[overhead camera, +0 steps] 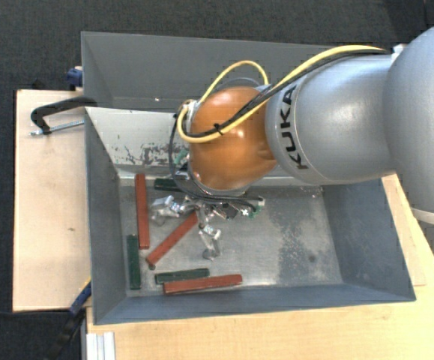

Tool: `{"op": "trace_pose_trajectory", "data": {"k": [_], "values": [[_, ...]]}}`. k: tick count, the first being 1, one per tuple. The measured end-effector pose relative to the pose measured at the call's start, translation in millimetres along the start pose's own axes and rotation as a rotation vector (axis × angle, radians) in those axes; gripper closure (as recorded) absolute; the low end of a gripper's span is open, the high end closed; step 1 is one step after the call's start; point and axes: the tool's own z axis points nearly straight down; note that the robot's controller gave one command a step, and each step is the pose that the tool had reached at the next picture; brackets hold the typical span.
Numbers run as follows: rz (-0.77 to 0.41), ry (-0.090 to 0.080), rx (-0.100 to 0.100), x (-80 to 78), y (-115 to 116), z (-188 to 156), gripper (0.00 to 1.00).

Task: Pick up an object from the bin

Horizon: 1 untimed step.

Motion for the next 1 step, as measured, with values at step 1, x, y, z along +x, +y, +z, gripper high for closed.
{"op": "trace_pose_trajectory", "data": {"k": [1], "values": [[-0.199,0.002,0.000,8.4,37.9,-16.5,0.00]]}}
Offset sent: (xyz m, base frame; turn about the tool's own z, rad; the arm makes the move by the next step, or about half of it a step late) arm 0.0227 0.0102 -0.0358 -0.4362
